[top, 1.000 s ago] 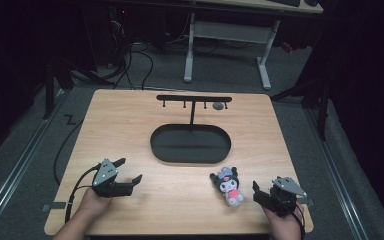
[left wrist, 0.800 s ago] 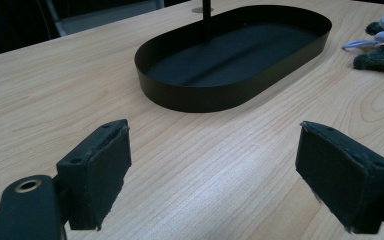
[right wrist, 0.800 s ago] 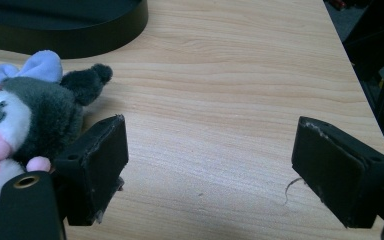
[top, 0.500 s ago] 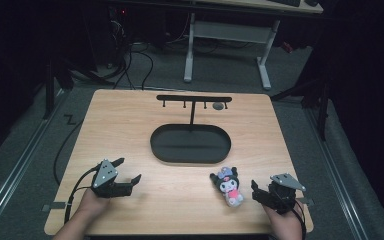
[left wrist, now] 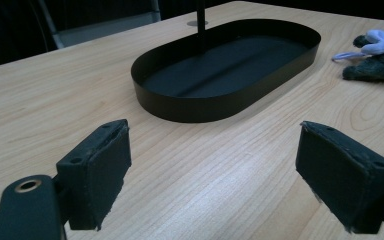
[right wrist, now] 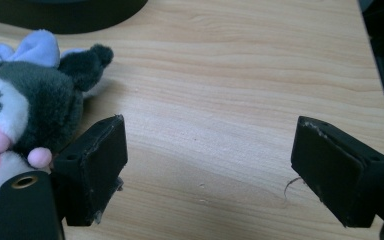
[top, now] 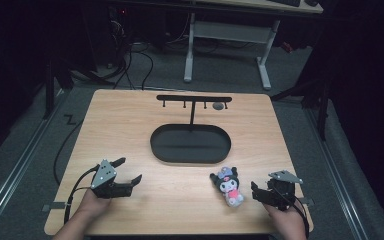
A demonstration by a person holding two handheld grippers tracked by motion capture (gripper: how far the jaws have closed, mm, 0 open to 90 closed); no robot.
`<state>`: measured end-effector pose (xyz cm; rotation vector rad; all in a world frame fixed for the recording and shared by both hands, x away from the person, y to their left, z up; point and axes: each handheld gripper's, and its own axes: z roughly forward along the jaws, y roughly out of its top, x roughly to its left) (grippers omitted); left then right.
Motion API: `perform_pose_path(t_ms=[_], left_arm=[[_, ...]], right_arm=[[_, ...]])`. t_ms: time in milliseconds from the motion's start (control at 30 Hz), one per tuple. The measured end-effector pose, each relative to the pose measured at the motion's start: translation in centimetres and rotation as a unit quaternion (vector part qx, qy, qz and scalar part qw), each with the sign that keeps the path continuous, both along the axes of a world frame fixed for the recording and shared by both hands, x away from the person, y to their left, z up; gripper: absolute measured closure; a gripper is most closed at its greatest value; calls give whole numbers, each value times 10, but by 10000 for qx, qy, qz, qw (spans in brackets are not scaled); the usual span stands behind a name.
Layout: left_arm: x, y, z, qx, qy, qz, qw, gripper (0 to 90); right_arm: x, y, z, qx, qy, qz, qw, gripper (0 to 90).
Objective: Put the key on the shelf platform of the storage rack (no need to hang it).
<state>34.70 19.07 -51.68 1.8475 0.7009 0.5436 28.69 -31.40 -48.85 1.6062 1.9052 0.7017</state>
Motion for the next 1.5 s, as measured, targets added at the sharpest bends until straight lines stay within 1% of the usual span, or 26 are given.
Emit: perform_pose_path(t_ms=[33, 67, 133, 200, 300, 367, 433, 500, 533, 600, 667, 700, 767, 800, 867, 933, 967, 1033, 1100, 1167, 1267, 1300, 1333, 1367, 1400, 1500], left_arm=[[0, 0, 0, -2, 26, -12, 10000, 154], [1, -1, -1, 18, 43, -7, 10000, 154], [1, 0, 0, -26, 36, -24, 10000, 154], [1, 0, 0, -61, 55, -19, 10000, 154], [0, -1, 1, -80, 35, -55, 9999, 153], [-1, -3, 2, -21, -40, -61, 10000, 153], [-2, -5, 3, -5, -46, -110, 9999, 153], [-3, -6, 3, 29, -103, -106, 9999, 154], [-3, -6, 3, 20, -94, -118, 9999, 154], [-2, -6, 3, -14, -45, -123, 9999, 154], [-1, -6, 5, -10, -39, 0, 10000, 154], [-1, -5, 7, -59, -2, 25, 10000, 154], [0, -4, 8, -45, -22, 118, 9999, 153], [1, -3, 8, -44, 23, 128, 9999, 153], [2, -2, 7, 40, 107, 178, 9998, 153], [2, -3, 5, 100, 138, 144, 9998, 155], [2, -3, 5, 166, 112, 121, 9997, 154], [1, -5, 2, 412, 62, 37, 9991, 154], [0, -7, -1, 546, 70, -32, 9985, 154], [0, -8, -2, 576, 71, -140, 9982, 155], [-1, -8, -2, 626, 21, -199, 9978, 155], [-2, -8, -2, 638, 18, -211, 9977, 155], [-2, -8, -2, 612, 6, -230, 9979, 154], [-2, -8, -3, 600, 17, -245, 9979, 154], [-2, -8, -3, 597, 36, -232, 9979, 154], [-1, -8, -3, 587, 107, -179, 9981, 155]], right_arm=[[0, 0, 0, 0, 0, 0, 10000, 148], [1, 0, 0, 5, 65, 16, 10000, 148], [4, 0, 1, -4, 136, 60, 9999, 147], [5, 1, 3, 8, 145, 133, 9998, 147], [7, 4, 7, 87, 165, 210, 9996, 147], [8, 5, 9, 137, 187, 229, 9995, 147], [9, 6, 11, 185, 226, 223, 9993, 147], [12, 7, 13, 158, 369, 243, 9989, 144], [12, 7, 13, 158, 369, 243, 9989, 144], [14, 10, 14, 91, 563, 318, 9979, 143], [15, 10, 14, 45, 583, 330, 9977, 141], [15, 11, 13, -10, 639, 351, 9973, 141], [16, 13, 12, -91, 724, 388, 9966, 141], [16, 14, 12, -131, 745, 399, 9963, 142], [17, 15, 11, -174, 822, 379, 9957, 141], [18, 16, 10, -222, 928, 343, 9948, 141], [18, 17, 10, -250, 969, 343, 9944, 141], [18, 18, 10, -323, 1037, 373, 9934, 141], [18, 20, 11, -413, 1130, 420, 9918, 141], [19, 20, 12, -533, 1239, 451, 9898, 141], [20, 22, 16, -680, 1356, 475, 9873, 142], [21, 23, 17, -675, 1438, 482, 9861, 142], [21, 23, 19, -708, 1455, 504, 9855, 145], [21, 24, 21, -709, 1470, 457, 9855, 150], [22, 24, 25, -703, 1518, 485, 9847, 151], [22, 26, 30, -649, 1551, 531, 9843, 152]])
